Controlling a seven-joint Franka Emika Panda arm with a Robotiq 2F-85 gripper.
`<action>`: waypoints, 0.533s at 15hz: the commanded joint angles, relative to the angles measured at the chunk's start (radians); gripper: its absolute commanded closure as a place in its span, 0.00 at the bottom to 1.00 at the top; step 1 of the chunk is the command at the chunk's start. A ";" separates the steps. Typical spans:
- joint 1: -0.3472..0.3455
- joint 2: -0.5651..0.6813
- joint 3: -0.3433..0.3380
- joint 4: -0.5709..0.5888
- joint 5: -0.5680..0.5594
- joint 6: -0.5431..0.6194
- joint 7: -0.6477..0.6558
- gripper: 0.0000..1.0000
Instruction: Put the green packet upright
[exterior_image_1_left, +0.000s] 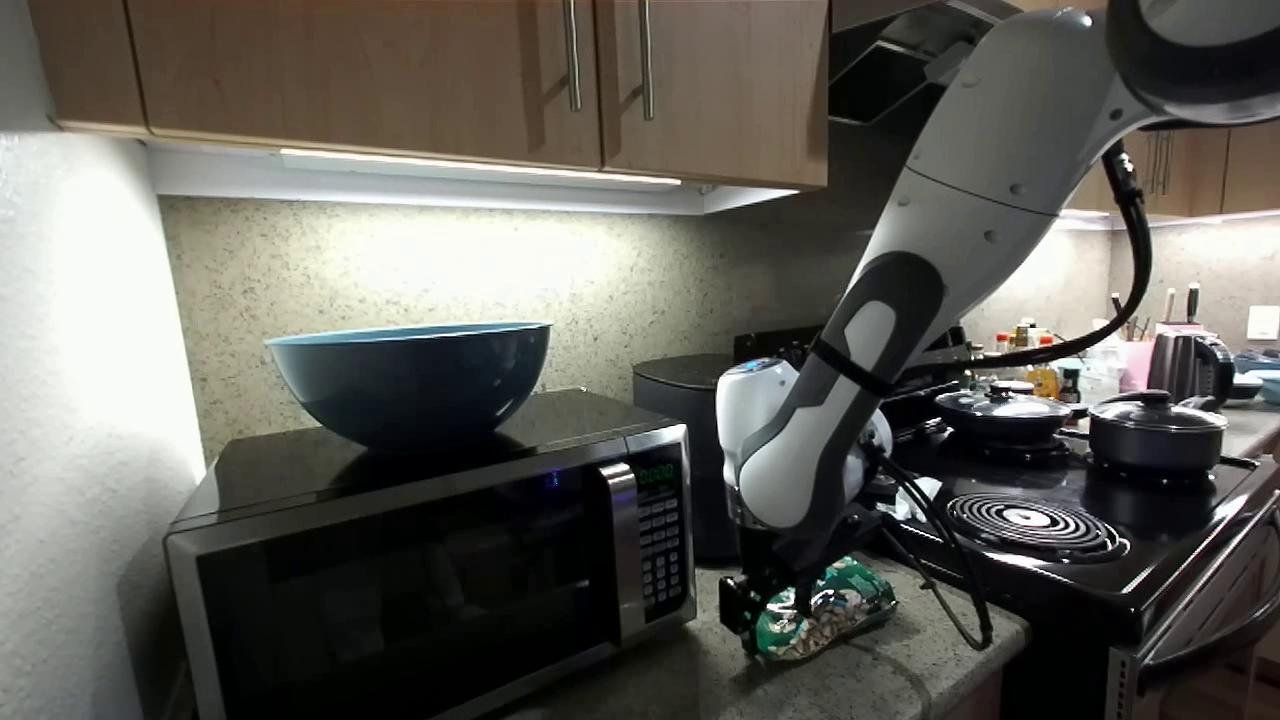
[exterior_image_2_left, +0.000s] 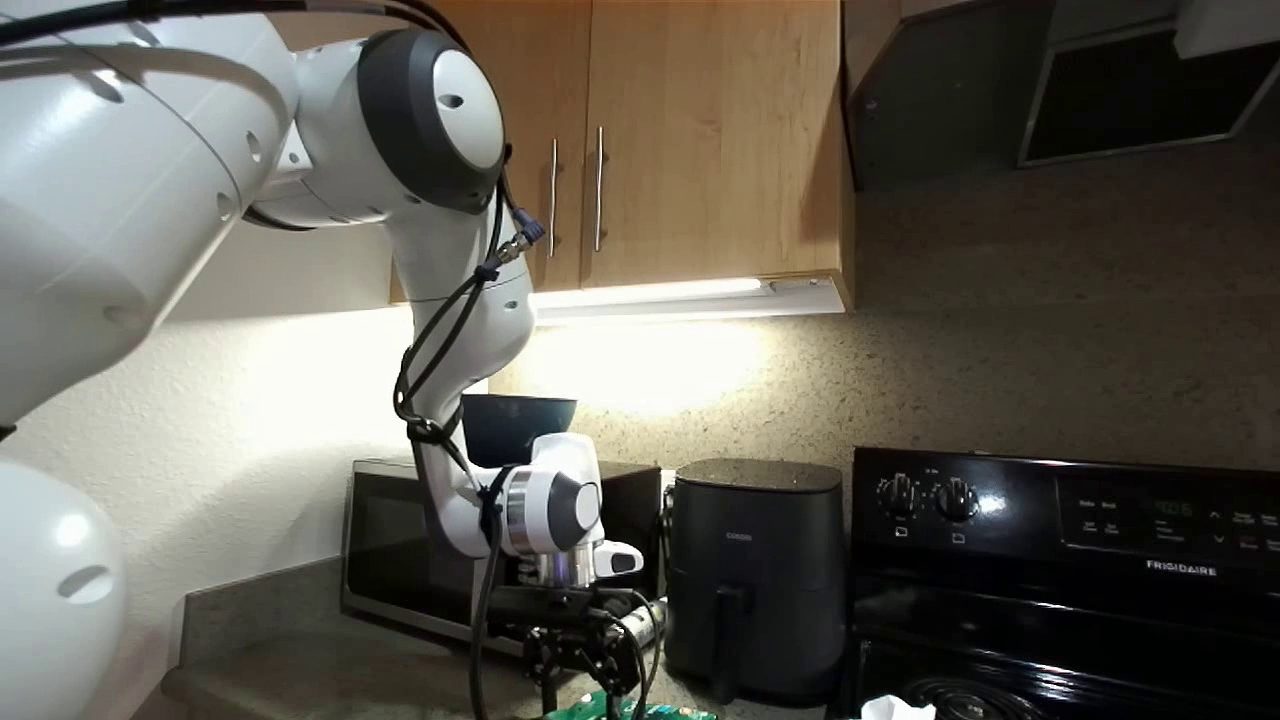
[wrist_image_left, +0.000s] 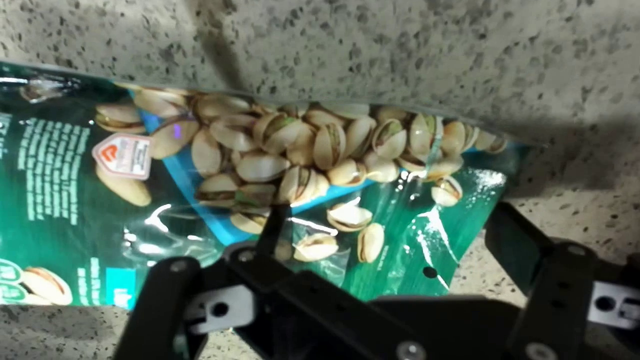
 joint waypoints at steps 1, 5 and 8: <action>0.009 0.029 -0.018 0.030 -0.024 -0.021 0.049 0.26; 0.005 0.038 -0.017 0.049 -0.021 -0.039 0.049 0.52; 0.000 0.040 -0.008 0.063 -0.012 -0.062 0.044 0.70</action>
